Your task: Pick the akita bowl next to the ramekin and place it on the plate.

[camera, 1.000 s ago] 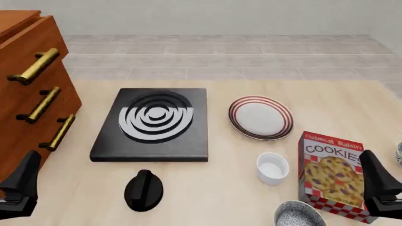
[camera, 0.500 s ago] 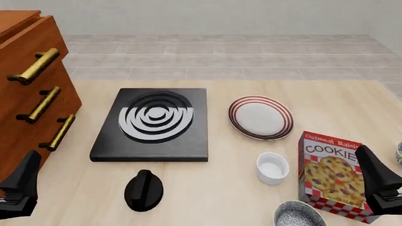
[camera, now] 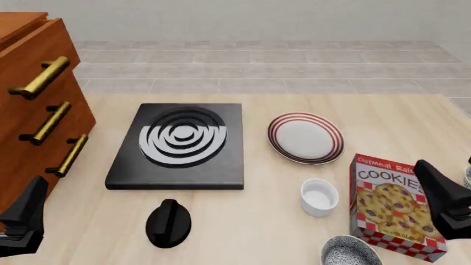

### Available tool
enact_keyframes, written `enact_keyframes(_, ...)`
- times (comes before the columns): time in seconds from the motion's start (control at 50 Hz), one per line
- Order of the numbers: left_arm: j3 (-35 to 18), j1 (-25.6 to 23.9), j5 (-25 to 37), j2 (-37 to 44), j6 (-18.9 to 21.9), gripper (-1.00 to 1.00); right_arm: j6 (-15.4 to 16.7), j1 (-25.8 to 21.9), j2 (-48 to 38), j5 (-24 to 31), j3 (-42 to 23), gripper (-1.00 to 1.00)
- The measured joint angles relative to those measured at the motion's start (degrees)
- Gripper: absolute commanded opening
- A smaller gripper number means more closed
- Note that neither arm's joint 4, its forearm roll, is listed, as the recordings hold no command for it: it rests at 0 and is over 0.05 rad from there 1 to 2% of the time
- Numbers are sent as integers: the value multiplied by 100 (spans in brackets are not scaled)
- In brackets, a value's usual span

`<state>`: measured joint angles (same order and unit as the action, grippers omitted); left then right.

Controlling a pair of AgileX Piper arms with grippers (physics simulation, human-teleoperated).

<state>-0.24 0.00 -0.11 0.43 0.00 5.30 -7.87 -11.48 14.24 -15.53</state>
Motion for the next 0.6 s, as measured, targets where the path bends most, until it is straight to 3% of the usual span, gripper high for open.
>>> enact_keyframes(0.6,0,0,0,0,1,100,194,-284,-1014,823,-697,100)
